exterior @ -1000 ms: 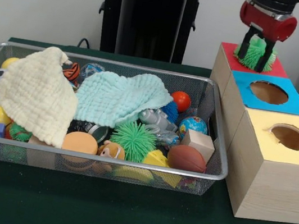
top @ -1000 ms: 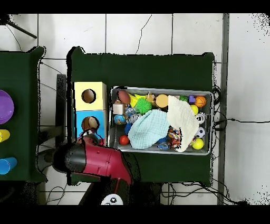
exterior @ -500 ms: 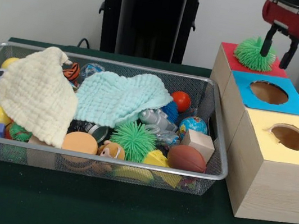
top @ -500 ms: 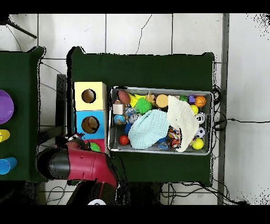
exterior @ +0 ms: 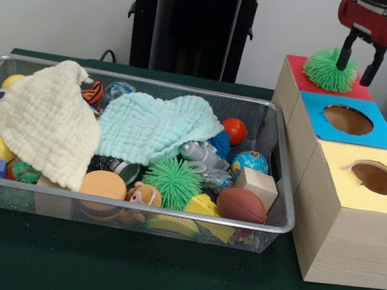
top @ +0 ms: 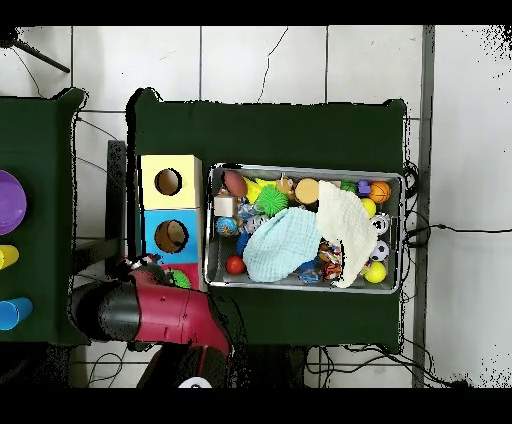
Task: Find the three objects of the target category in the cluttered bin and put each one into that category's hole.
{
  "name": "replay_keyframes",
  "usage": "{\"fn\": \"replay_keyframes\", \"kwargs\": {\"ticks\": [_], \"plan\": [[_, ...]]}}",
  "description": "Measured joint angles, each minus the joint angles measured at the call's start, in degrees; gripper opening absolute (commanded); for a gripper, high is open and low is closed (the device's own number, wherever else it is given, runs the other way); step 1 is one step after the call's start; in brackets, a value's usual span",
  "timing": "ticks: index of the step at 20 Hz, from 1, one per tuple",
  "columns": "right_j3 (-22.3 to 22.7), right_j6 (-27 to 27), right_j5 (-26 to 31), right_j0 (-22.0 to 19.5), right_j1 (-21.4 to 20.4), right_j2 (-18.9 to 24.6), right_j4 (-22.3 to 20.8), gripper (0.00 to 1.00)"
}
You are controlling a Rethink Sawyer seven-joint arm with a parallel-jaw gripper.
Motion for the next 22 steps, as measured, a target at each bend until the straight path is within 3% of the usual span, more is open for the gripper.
{"fn": "replay_keyframes", "kwargs": {"ticks": [8, 22], "plan": [[1.61, 0.00, -0.02, -0.97, 0.58, 0.14, 0.01, 1.00], [3.02, 0.00, -0.04, 0.94, 0.46, 0.28, 0.02, 1.00]]}}
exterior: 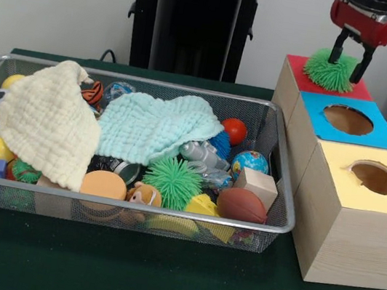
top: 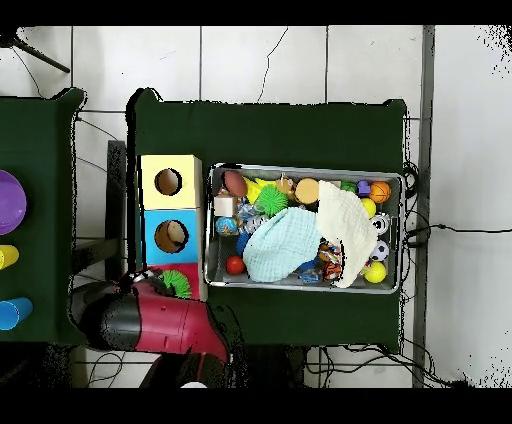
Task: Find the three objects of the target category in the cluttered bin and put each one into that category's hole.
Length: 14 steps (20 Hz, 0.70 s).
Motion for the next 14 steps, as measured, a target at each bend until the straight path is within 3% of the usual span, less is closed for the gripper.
{"fn": "replay_keyframes", "kwargs": {"ticks": [14], "plan": [[0.11, 0.00, 0.00, 1.13, -1.15, -0.19, -0.01, 1.00]]}}
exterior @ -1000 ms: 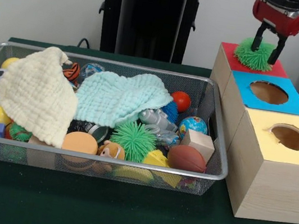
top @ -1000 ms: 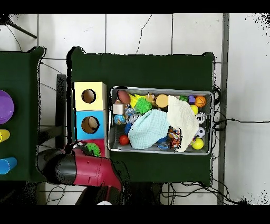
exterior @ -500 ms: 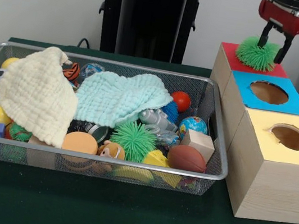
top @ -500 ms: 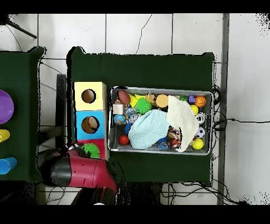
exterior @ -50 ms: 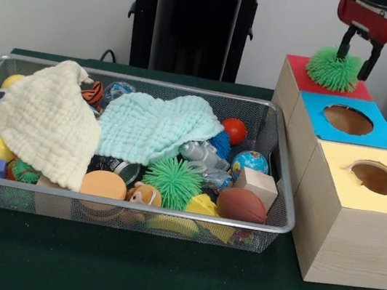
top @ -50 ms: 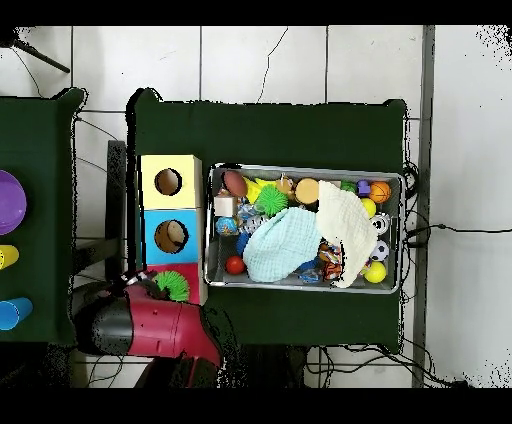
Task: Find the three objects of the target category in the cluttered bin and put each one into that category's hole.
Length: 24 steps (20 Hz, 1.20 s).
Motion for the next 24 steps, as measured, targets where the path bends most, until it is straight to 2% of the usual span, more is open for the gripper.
{"fn": "replay_keyframes", "kwargs": {"ticks": [10, 20, 24], "plan": [[1.74, 0.00, -0.64, -1.47, -1.65, -0.07, -0.20, 1.00], [5.06, 0.00, -8.21, -5.72, 1.75, 0.40, -3.22, 1.00], [5.60, 0.00, -9.47, -6.33, 2.38, 1.31, -3.25, 1.00]]}}
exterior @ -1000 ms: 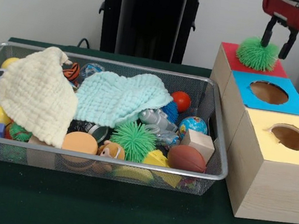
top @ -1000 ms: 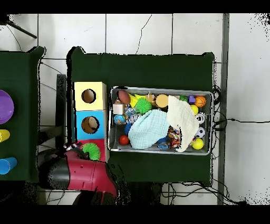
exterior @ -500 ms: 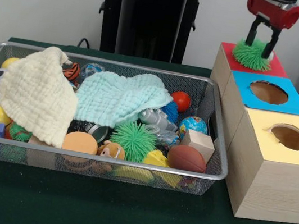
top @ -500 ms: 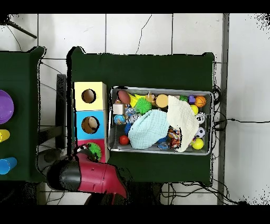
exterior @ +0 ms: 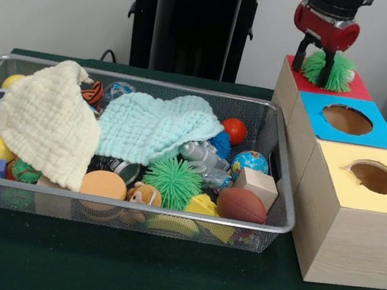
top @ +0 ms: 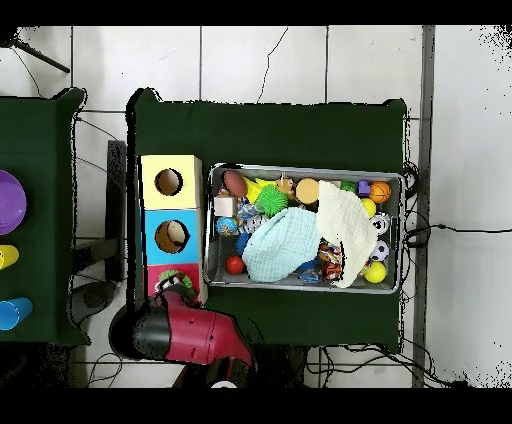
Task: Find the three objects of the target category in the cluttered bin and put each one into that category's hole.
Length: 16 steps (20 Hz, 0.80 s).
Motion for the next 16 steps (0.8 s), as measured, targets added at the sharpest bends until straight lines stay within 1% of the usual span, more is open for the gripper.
{"fn": "replay_keyframes", "kwargs": {"ticks": [7, 12, 16], "plan": [[0.12, 0.00, -0.85, 1.56, -0.18, 0.09, 0.38, 1.00], [0.15, 0.00, -0.82, 3.59, -0.42, 0.43, 2.22, 1.00], [0.34, 0.00, -0.84, 4.30, -0.85, 1.21, 3.63, 1.00]]}}
